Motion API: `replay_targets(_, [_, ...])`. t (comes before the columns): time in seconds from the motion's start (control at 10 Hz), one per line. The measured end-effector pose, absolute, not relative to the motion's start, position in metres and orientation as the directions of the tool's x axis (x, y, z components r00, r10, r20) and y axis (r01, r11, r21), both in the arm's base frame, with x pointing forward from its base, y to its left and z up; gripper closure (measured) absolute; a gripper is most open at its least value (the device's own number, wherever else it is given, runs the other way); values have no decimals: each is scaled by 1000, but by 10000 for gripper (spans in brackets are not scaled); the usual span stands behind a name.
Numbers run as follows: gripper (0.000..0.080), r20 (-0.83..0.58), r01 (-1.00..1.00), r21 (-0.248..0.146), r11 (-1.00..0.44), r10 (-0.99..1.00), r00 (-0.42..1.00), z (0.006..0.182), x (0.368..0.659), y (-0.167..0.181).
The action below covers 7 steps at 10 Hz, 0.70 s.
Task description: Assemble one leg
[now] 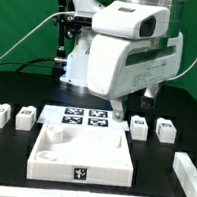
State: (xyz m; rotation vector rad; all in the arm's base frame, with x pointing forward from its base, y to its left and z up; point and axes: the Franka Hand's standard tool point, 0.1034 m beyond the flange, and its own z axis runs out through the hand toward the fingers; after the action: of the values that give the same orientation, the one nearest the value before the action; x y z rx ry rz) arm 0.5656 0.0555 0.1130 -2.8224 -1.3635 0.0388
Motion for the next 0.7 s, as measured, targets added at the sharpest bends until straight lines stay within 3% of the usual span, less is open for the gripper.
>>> replay_targets(0.5, [150, -20, 795, -17, -606, 795, 606, 112, 564, 56])
replay_targets(0.7, [150, -11, 949, 5, -314, 949, 314, 102, 518, 53])
